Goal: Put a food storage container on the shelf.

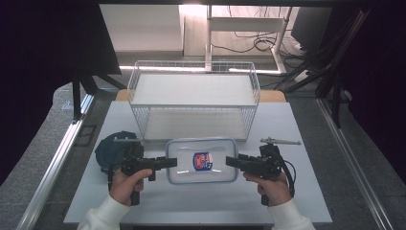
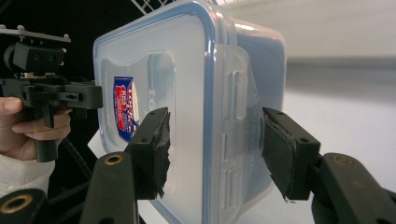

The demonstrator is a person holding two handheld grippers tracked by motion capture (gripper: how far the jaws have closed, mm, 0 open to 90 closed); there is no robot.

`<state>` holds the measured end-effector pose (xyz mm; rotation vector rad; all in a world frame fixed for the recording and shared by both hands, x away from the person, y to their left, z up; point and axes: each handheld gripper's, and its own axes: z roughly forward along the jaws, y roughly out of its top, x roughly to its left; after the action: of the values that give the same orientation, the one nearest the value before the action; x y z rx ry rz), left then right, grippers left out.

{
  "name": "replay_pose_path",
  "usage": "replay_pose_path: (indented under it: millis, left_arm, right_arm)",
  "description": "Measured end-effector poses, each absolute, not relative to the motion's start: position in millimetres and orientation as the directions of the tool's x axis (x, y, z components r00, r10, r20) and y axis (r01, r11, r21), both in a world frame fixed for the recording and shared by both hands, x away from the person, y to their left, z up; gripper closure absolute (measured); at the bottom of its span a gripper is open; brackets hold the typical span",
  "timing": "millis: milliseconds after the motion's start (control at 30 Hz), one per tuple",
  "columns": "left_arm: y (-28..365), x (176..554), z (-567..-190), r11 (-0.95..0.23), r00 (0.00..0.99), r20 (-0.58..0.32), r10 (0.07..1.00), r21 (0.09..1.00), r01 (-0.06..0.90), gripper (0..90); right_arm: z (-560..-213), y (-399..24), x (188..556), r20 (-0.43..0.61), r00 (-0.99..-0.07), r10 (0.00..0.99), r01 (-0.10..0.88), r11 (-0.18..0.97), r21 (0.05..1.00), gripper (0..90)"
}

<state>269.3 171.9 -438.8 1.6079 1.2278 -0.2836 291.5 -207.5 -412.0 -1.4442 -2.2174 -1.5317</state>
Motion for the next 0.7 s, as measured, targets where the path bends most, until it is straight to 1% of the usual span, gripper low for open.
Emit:
replay_pose_path:
  millis: [367,567,700]
  left_arm:
    - [178.5,276.7,-412.1,0.069,0.475,-0.662,0.579,0.621,0.781,49.6]
    - [179.2,280.8,-402.0,0.070,0.482,-0.655,0.581,0.630,0.773,49.5]
    - [179.6,287.2,-390.4,0.072,0.489,-0.655,0.575,0.637,0.768,49.6]
  right_arm:
    - [-388.9,-201.3,302.0,0.511,-0.584,0.631,0.695,0.062,0.717,44.0]
    - [-381.1,-199.9,305.2,0.511,-0.585,0.629,0.689,0.054,0.722,44.0]
    - [-368.5,-199.8,308.7,0.498,-0.594,0.632,0.672,0.050,0.739,44.0]
